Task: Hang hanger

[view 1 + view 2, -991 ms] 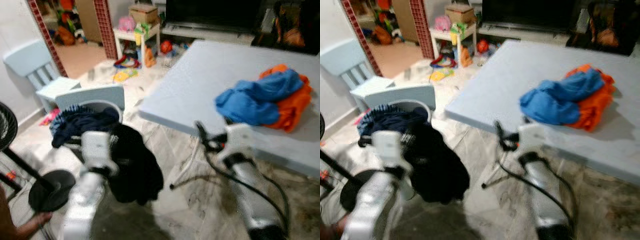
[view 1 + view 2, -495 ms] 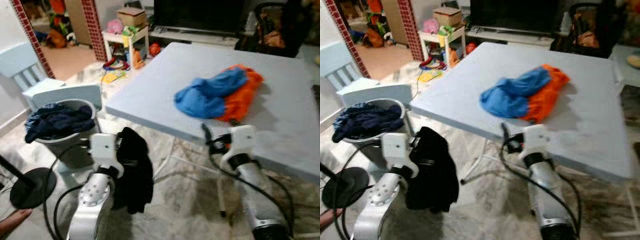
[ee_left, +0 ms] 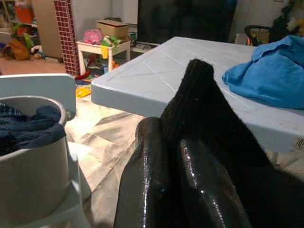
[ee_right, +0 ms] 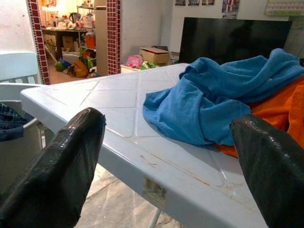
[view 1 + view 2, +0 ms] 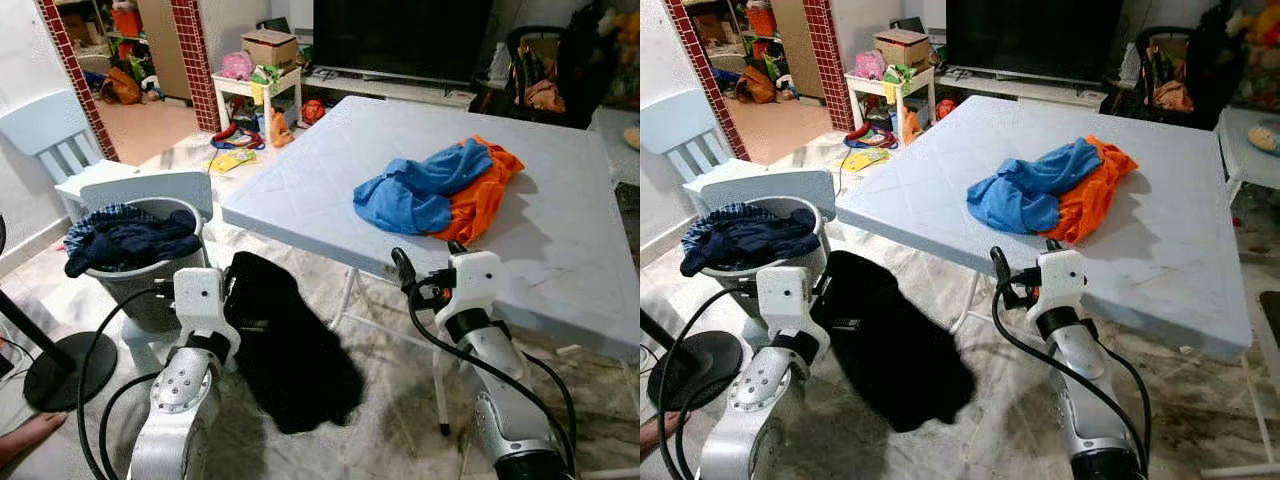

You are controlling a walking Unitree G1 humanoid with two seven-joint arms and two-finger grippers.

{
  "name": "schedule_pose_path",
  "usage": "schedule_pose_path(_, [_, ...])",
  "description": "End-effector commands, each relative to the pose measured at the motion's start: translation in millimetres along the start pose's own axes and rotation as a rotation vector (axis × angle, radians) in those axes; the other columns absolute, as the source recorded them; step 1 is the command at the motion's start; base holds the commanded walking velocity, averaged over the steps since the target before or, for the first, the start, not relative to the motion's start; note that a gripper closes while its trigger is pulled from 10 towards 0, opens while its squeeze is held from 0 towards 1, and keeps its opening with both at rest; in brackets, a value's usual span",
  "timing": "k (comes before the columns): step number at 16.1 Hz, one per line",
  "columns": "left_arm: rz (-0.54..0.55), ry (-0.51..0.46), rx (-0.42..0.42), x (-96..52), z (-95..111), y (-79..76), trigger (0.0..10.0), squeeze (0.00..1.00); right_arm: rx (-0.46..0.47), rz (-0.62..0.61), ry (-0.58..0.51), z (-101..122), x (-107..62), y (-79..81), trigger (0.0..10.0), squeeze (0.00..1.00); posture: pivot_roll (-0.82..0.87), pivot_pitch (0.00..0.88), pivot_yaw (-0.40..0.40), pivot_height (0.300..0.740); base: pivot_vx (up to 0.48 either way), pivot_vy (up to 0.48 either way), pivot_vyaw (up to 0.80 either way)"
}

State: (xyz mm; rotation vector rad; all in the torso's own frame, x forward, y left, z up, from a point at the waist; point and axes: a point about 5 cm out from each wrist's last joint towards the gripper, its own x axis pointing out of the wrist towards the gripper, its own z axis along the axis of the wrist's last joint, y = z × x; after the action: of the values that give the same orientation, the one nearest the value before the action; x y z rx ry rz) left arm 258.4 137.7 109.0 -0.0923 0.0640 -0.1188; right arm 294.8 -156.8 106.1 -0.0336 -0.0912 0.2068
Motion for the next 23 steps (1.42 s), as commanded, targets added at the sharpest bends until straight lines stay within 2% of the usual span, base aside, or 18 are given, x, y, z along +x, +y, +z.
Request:
schedule_pose_path(1, [0.006,-0.033,-0.005,1.5,8.8,0.4,10.0,0.00,0.006,0.003,-0.008,4.8,4.4,-0.6,10.0,0.00,-0.04,0.000,0.023,0.740,0.000,0.270,-0.63])
schedule_pose_path(5, [0.004,-0.031,-0.007,1.9,8.8,0.7,10.0,0.00,0.004,0.007,-0.007,4.5,4.6,-0.4,10.0,0.00,-0.04,0.000,0.024,0.740,0.000,0.000,-0.80])
schedule_pose_path(9, [0.002,-0.031,-0.013,2.4,9.2,-0.2,10.0,0.00,0.008,0.009,-0.007,5.0,4.6,-1.1,10.0,0.00,-0.04,0.000,0.023,0.740,0.000,0.480,-0.65])
schedule_pose_path(20, [-0.008,-0.017,-0.068,5.1,10.2,-1.7,10.0,0.00,-0.008,-0.015,0.036,0.0,5.1,-2.9,10.0,0.00,-0.04,0.000,0.020,0.740,0.000,0.480,0.00])
schedule_pose_path(22, [-0.008,-0.015,-0.070,5.4,9.9,-2.2,10.0,0.00,-0.030,-0.014,0.046,0.5,6.5,-3.0,10.0,0.00,-0.05,0.000,0.019,0.740,0.000,0.480,0.00])
schedule_pose_path(23, [-0.014,-0.014,-0.076,5.5,10.1,-2.5,10.0,0.00,-0.084,-0.004,0.041,1.2,7.2,-3.1,10.0,0.00,-0.05,0.000,0.019,0.740,0.000,0.480,0.00])
